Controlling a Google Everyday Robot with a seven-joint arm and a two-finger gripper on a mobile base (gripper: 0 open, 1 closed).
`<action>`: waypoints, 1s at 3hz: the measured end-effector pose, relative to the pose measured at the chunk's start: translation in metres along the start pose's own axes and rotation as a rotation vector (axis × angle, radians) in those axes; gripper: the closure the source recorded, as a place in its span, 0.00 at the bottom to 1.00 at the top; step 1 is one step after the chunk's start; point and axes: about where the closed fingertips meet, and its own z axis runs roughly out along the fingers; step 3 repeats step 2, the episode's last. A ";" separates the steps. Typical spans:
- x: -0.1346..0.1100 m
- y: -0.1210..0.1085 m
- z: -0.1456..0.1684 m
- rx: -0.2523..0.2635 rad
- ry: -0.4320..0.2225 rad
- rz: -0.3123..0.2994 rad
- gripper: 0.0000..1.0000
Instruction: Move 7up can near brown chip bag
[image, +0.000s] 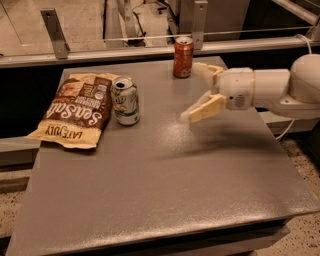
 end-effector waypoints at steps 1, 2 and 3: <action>-0.008 -0.007 -0.065 0.100 -0.033 -0.018 0.00; -0.007 -0.007 -0.076 0.118 -0.034 -0.016 0.00; -0.007 -0.007 -0.076 0.118 -0.034 -0.016 0.00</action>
Offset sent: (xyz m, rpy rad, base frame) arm -0.0110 -0.0558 0.0189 0.0249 -0.0428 -0.0838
